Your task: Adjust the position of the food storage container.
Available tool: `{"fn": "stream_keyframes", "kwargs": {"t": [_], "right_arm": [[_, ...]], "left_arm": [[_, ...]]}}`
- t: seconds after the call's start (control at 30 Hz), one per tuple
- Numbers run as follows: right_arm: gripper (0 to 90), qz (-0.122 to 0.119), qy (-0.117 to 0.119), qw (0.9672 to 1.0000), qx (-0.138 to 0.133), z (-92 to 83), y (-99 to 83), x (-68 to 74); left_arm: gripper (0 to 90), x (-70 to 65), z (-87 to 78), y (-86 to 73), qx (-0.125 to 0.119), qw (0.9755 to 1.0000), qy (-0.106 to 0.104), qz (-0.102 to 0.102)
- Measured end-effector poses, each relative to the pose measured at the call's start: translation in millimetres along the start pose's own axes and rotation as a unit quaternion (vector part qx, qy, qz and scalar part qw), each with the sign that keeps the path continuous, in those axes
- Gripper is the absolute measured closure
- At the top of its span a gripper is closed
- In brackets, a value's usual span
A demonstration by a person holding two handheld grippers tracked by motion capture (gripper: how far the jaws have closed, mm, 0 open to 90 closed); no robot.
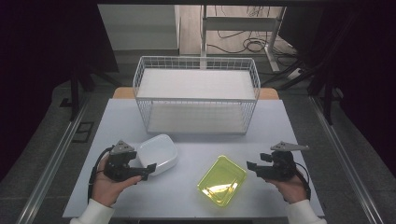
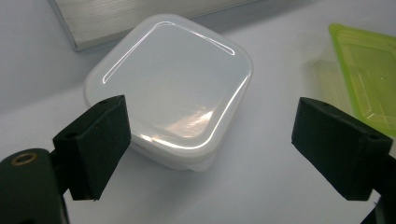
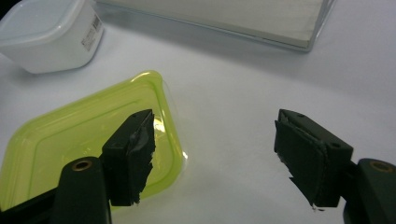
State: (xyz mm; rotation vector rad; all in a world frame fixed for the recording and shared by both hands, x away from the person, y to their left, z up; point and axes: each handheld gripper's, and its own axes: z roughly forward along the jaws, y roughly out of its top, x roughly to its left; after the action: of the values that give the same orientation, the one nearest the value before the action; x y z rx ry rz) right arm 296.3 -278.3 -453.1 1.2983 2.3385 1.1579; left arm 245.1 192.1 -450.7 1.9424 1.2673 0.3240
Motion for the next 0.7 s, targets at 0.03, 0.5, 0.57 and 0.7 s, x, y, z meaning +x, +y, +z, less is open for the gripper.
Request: {"fn": "stream_keyframes", "kwargs": {"t": [0.03,0.5,0.57,0.7], "right_arm": [[28.7,0.001,0.0,1.0,0.002,0.4,-0.5,-1.3],[26.1,0.014,-0.006,0.9999,0.004,-10.6,-1.5,-7.5],[26.1,0.017,-0.005,0.9998,0.0,-12.4,-0.4,-8.2],[28.0,0.019,0.01,0.9997,0.006,-12.4,1.3,-9.0]], "left_arm": [[11.6,0.8,-0.2,0.5,0.0,1.0,0.0,-0.002],[13.3,-0.5,-8.1,-0.9,0.001,0.9997,-0.024,-0.005],[13.6,-2.3,-8.2,-0.7,0.002,0.9996,-0.027,-0.002],[13.9,-1.3,-7.1,-1.0,0.007,0.9996,-0.027,-0.002]]}}
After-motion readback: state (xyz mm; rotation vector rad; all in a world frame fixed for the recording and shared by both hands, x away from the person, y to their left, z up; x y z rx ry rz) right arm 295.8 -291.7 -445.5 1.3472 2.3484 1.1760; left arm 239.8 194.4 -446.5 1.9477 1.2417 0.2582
